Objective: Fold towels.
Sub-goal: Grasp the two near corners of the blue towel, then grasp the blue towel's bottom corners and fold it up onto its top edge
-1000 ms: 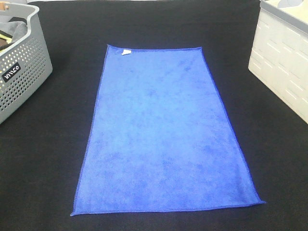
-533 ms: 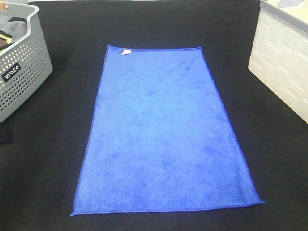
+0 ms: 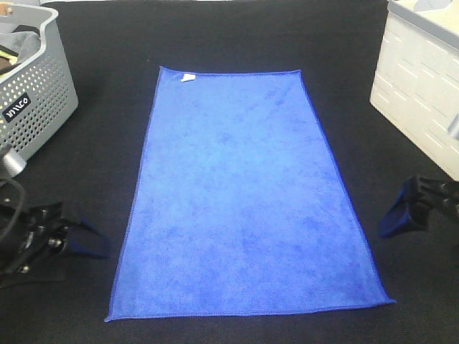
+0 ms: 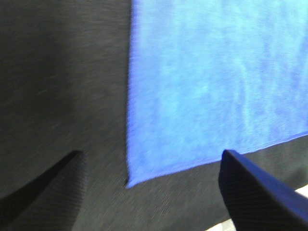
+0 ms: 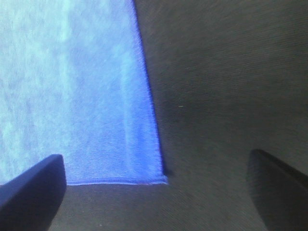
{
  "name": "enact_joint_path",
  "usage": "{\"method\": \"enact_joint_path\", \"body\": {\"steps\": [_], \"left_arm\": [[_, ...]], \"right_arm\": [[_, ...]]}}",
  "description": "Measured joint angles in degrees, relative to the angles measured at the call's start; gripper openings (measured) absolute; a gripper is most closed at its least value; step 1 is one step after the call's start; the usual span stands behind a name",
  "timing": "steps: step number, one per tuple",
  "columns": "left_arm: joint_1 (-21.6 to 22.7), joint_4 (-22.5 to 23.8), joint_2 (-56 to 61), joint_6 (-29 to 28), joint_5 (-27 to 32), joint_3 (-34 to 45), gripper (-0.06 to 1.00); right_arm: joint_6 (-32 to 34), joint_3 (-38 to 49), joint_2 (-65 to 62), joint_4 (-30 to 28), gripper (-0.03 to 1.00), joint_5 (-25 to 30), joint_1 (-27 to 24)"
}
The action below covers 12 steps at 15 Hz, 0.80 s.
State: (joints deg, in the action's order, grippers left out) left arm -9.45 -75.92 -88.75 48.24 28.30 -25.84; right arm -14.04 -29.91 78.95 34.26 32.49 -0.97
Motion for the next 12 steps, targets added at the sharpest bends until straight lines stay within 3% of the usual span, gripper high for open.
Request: {"method": "enact_joint_path", "body": {"steps": [2,4,5,6,9,12], "left_arm": [[-0.4,-9.6,-4.3,8.6,-0.3,-0.1,0.73],[-0.4,-15.2,-8.8,15.1,-0.3,-0.3,0.73],[-0.4,-15.2,-8.8,15.1,-0.3,-0.3,0.73],[-0.4,-16.7,-11.4,17.2,-0.1,-1.2,0.73],[-0.4,-17.6,-16.4,18.2,3.0,-4.6,0.72],[-0.4,-18.2,-22.1,19.1,9.3,-9.1,0.71]], "right_arm": [[-8.0,-0.1,5.2,7.7,0.95,-0.2,0.0],[-16.7,-0.1,9.9,16.1,0.94,-0.3,0.0],[-16.7,-0.1,9.9,16.1,0.94,-0.3,0.0],[-23.1,-0.1,12.6,21.9,0.94,-0.5,0.0],[-33.4,-0.2,17.0,31.6,0.91,-0.7,0.0],[-39.1,-0.9,22.5,36.8,0.76,0.3,0.0]]}}
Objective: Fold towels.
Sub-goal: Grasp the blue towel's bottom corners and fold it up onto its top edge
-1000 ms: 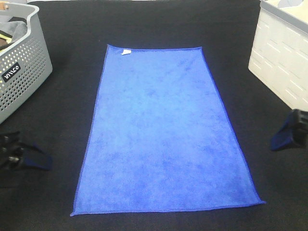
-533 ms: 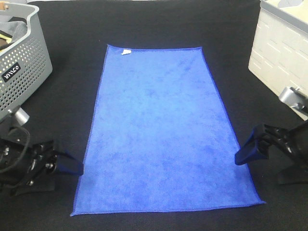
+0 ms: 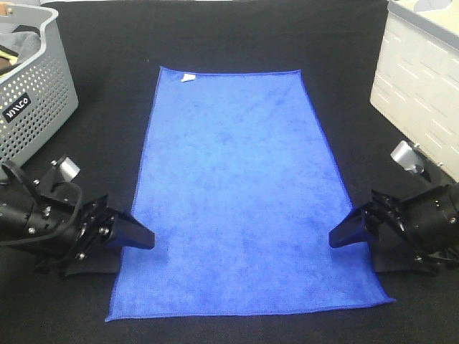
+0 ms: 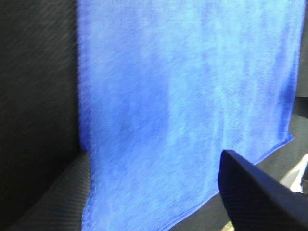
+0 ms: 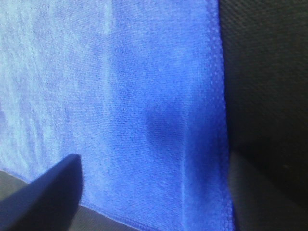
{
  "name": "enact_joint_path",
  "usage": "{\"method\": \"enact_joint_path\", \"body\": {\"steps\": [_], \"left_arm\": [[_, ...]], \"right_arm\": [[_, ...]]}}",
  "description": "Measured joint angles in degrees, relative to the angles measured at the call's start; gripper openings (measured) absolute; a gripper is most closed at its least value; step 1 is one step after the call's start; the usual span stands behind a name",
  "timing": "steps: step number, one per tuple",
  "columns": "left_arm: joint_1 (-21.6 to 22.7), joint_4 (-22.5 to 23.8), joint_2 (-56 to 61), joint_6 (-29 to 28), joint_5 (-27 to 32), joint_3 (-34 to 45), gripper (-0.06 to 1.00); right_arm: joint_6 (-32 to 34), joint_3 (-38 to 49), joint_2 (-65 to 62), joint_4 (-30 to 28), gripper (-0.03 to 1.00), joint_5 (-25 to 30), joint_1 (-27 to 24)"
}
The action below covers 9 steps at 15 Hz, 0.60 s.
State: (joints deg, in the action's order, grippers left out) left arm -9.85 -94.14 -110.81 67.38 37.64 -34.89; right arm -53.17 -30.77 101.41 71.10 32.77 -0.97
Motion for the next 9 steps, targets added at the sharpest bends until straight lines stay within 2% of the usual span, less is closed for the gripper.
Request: {"method": "enact_joint_path", "body": {"steps": [1,2,4,5,6,7,9], "left_arm": [[0.0,0.0,-1.4,0.0,1.4,-1.0,0.7],[0.0,-0.3,-2.9,0.1,2.8,-2.1,0.65],[0.0,-0.5,-4.2,0.2,2.8,-2.5,0.51],[0.0,-0.5,-4.2,0.2,2.8,-2.5,0.51],[0.0,-0.5,-4.5,0.2,2.3,-2.5,0.41],[0.0,-0.4,-4.6,0.2,1.5,-2.5,0.29],[0.0,-0.1,-5.0,1.0,0.6,-2.5,0.05]], "right_arm": [[-0.9,-0.9,1.9,0.9,0.7,1.7,0.0],[-1.2,-1.3,2.9,1.1,0.64,2.4,0.0],[-2.2,-1.8,4.1,1.5,0.59,3.1,0.0],[-2.2,-1.8,4.1,1.5,0.59,3.1,0.0],[-2.2,-1.9,4.5,1.5,0.53,2.9,0.0],[-2.2,-1.9,4.6,1.4,0.43,2.5,0.0],[-1.8,-1.9,5.2,1.1,0.17,2.1,0.0]]}}
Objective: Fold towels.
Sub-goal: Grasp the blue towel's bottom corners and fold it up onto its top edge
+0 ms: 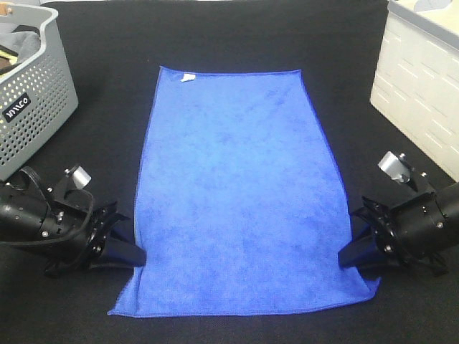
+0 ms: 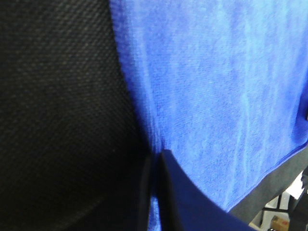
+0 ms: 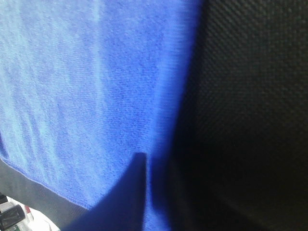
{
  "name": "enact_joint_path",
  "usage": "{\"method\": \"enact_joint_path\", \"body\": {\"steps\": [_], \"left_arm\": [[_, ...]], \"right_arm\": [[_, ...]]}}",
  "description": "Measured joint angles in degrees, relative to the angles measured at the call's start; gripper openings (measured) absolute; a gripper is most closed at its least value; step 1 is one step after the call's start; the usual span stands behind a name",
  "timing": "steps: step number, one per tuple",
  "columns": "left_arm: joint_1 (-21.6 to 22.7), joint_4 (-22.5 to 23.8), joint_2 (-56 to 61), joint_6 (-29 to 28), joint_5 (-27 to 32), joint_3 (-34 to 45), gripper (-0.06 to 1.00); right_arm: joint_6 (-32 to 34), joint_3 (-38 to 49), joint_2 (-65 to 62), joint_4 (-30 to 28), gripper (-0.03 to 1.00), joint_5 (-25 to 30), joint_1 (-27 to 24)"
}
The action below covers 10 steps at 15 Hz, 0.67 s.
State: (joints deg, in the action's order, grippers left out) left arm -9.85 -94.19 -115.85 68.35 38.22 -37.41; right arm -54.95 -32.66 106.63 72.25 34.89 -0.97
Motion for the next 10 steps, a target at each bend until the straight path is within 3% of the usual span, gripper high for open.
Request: {"method": "enact_joint_path", "body": {"steps": [1,3,5,10], "left_arm": [[0.0,0.4,0.0,0.5,-0.1,0.0,0.0],[0.0,1.9,0.3,0.6,-0.2,0.0,0.0],[0.0,6.3,2.3,-1.3,-1.7,0.1,0.0],[0.0,22.8,9.1,-15.9,-2.5,0.5,0.0]], "right_arm": [[0.1,0.0,0.0,-0.1,0.0,-0.1,0.0],[0.1,0.0,-0.1,-0.1,0.0,0.3,0.0],[0.5,0.0,-0.8,-0.6,0.0,1.4,0.0],[9.7,1.7,-8.8,-8.9,0.0,1.9,0.0]]}}
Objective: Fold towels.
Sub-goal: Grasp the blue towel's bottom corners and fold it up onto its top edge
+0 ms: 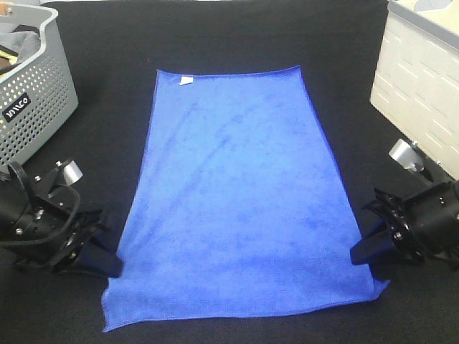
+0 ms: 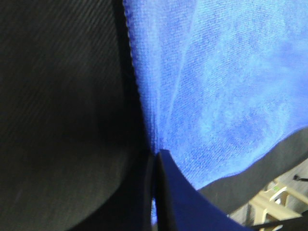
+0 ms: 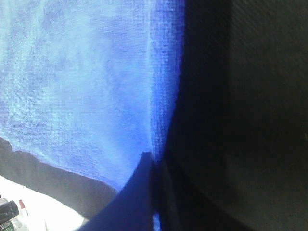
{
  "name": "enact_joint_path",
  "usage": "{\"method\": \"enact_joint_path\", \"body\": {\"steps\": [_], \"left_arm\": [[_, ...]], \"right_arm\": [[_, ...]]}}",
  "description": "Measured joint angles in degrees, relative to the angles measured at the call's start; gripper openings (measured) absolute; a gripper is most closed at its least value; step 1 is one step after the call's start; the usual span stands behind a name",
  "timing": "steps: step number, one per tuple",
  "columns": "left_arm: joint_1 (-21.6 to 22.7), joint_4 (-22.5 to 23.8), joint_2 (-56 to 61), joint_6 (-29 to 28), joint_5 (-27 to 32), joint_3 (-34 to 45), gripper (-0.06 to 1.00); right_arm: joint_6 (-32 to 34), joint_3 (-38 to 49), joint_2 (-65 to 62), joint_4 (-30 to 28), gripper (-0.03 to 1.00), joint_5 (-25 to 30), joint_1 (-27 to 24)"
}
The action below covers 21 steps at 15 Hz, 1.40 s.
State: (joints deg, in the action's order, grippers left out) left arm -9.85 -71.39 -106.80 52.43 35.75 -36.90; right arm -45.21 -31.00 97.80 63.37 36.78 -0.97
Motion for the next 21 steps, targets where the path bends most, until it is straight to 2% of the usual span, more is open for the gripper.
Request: {"method": "enact_joint_path", "body": {"steps": [2,6,11,14,17,21], "left_arm": [[0.0,5.7,4.5,-5.3,0.0,3.3,0.0],[0.0,6.9,9.5,-6.4,1.5,9.9,0.0],[0.0,7.0,11.3,-6.9,0.2,10.4,0.0],[0.0,7.1,11.3,-9.7,-2.1,6.6,0.0],[-0.1,7.2,11.3,-13.0,-4.5,-0.6,0.0],[-0.1,10.3,10.9,-16.4,-5.8,-9.9,0.0]], "right_arm": [[1.8,3.8,-3.1,-1.6,0.0,0.1,0.0],[1.7,10.4,-6.5,-2.0,0.0,0.1,0.0],[0.3,11.2,-9.9,-1.9,0.0,-0.1,0.0],[0.3,4.4,-9.8,-1.9,0.0,-0.5,0.3],[2.2,-5.3,-9.6,-3.4,0.0,-0.2,0.3],[5.6,-15.0,-4.5,-6.8,0.0,2.2,0.3]]}}
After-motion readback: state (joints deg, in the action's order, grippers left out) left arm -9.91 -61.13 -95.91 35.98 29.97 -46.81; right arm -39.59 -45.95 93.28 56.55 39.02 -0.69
